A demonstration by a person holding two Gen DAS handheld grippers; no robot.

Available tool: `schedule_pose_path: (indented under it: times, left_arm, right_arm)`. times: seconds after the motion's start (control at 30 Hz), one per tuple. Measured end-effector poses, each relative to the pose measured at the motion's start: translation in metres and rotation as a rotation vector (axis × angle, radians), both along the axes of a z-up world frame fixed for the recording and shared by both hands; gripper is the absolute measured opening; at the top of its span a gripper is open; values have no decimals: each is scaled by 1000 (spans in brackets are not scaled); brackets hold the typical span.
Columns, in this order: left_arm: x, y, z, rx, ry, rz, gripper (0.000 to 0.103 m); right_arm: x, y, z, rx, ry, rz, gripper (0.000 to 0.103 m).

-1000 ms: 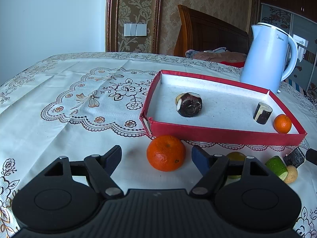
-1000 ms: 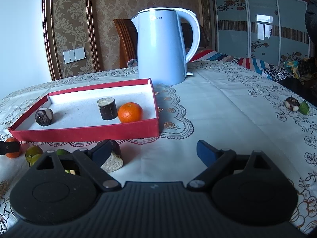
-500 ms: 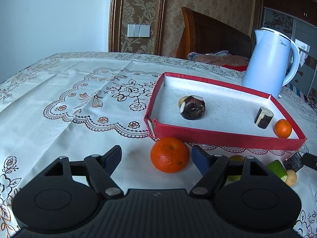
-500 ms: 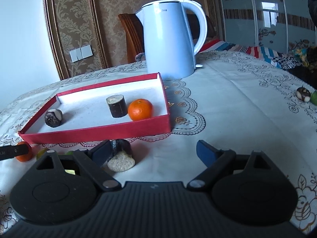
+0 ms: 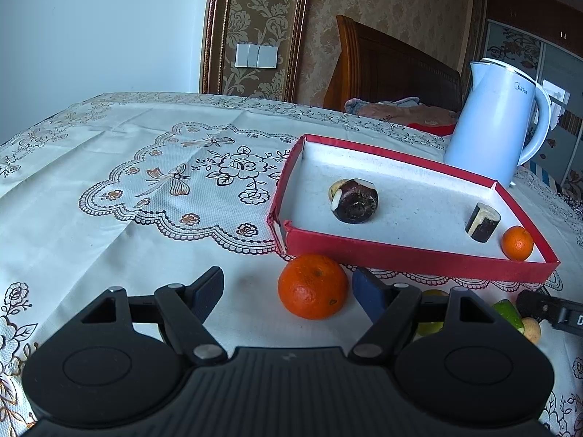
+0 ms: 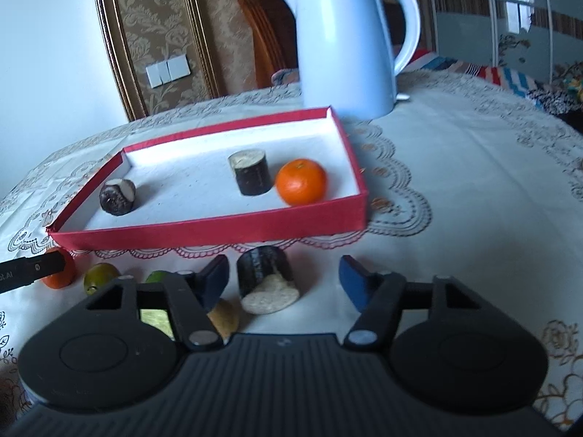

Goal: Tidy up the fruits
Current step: 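Move right gripper to the second bark cylinder piece while left gripper approaches the large orange, then close right gripper on the bark cylinder piece while left gripper closes on the large orange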

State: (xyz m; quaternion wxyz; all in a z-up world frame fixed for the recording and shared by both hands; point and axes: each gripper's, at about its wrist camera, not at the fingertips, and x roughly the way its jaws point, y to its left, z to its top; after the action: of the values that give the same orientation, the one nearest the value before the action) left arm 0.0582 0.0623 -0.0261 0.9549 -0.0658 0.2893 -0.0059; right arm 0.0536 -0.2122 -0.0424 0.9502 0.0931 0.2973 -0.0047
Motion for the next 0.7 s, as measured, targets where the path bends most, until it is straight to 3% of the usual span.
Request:
schedule_pose_path:
  times: [0.1, 0.2, 0.23, 0.7]
  left_arm:
    - [-1, 4, 1, -15, -2, 9, 77]
    - [-3, 12, 2, -41, -3, 15, 78]
    - [-4, 15, 3, -45, -2, 15, 78]
    - [-9, -11, 9, 143, -29, -55, 78]
  right_arm:
    - [2, 2, -1, -7, 6, 0, 57]
    - [2, 2, -1, -12, 6, 9, 41]
    - [2, 3, -1, -17, 8, 20, 31]
    - [-4, -19, -1, -20, -11, -53, 31]
